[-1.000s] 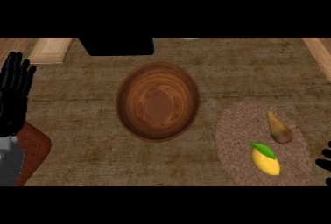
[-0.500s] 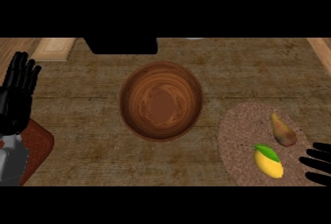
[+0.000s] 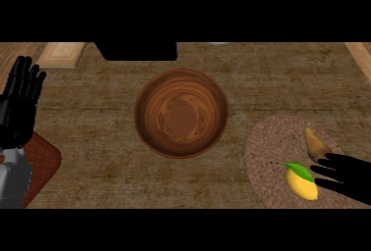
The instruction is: Pick the lemon from the placemat and place it in the bowl
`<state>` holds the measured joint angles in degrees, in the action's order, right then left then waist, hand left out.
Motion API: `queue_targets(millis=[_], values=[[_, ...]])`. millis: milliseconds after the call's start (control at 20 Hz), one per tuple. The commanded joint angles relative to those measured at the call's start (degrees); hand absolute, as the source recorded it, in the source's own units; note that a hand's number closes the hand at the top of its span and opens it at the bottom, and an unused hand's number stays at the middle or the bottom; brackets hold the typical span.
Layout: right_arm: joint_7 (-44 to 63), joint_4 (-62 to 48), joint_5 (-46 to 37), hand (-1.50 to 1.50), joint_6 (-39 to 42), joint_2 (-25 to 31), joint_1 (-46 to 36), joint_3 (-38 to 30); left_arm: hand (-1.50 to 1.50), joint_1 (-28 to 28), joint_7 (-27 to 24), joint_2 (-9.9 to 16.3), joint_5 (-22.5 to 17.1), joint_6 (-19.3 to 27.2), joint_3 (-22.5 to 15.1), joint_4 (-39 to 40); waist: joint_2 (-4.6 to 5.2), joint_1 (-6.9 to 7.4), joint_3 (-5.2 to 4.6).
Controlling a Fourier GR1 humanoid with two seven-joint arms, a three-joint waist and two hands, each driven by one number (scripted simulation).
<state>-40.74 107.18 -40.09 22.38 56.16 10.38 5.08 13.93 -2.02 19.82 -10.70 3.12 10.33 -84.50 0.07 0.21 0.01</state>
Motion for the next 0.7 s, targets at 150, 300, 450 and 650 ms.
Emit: queue_targets(millis=[150, 300, 450, 650], values=[[-4.2, -8.9, -5.1, -1.50, 2.2, -6.1, -7.8, 2.3, 0.00, -0.7, 1.7, -1.4, 0.6, 0.4, 0.2, -3.3, -0.06, -0.01, -0.01], [-4.9, -9.5, -6.5, -1.50, 1.9, -7.8, -8.8, 5.1, 0.00, -0.7, 0.5, -0.7, 1.0, -1.2, 0.5, -1.3, -0.03, -0.10, -0.02], [-5.4, -9.3, -8.0, -1.50, 1.1, -9.4, -8.7, 6.1, 0.00, -1.3, 3.1, -0.9, 0.2, -1.1, 1.1, -3.9, -0.08, -0.12, -0.01], [-5.2, -9.0, -12.1, -1.50, -2.0, -11.0, -5.7, 7.4, 0.00, 1.4, 5.0, -0.1, 0.9, -0.6, 2.1, -2.5, -0.10, -0.37, -0.01]])
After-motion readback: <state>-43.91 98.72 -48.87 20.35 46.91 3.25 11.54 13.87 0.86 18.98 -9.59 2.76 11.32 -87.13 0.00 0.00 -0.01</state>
